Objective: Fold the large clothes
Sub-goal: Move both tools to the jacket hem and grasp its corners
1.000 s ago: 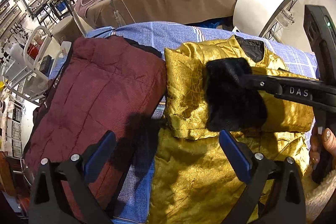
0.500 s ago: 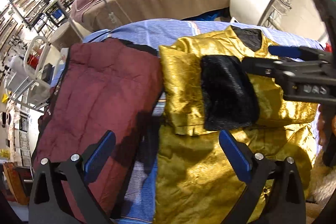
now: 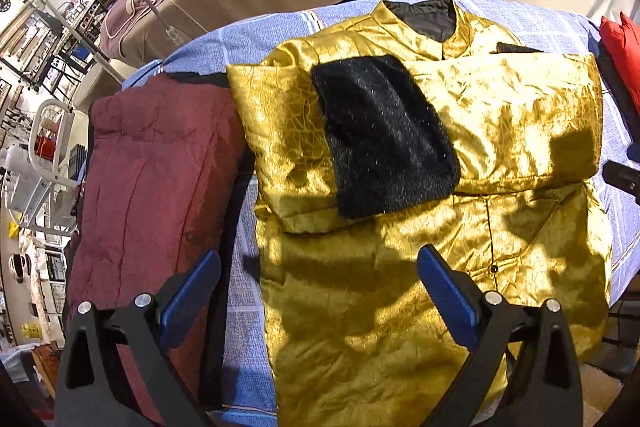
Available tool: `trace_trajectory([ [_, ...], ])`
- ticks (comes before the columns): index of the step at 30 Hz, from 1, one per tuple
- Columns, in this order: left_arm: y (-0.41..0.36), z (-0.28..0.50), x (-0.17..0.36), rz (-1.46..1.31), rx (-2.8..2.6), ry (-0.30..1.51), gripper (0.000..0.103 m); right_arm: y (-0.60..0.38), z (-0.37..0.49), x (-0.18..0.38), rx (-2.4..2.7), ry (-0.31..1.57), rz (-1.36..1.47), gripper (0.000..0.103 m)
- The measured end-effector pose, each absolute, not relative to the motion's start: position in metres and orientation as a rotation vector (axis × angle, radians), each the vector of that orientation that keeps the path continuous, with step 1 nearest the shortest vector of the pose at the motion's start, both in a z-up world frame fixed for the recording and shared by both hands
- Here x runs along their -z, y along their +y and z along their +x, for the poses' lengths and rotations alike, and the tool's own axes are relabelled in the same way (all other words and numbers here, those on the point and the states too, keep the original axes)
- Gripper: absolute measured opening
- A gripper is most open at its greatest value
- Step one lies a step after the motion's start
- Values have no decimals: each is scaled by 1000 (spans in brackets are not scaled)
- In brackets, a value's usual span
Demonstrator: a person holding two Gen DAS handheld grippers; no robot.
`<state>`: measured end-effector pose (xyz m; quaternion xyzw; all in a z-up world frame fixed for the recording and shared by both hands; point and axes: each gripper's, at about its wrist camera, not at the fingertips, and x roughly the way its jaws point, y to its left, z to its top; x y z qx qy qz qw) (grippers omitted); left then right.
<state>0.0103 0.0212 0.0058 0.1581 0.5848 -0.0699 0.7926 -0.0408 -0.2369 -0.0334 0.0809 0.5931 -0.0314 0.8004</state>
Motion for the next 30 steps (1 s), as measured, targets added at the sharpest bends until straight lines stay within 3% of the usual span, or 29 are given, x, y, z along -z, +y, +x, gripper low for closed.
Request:
trace_trajectory([
  [16,64,-21,21,316,102,1308,97,-268,-110,70,118,1334,253,93],
  [24,110,-67,51,365,151,1426,97,-280,-153,90,99,1404,182,93],
  [30,168,-94,67,141,186,1558,97,-307,-211,113,170,1501,232,93],
])
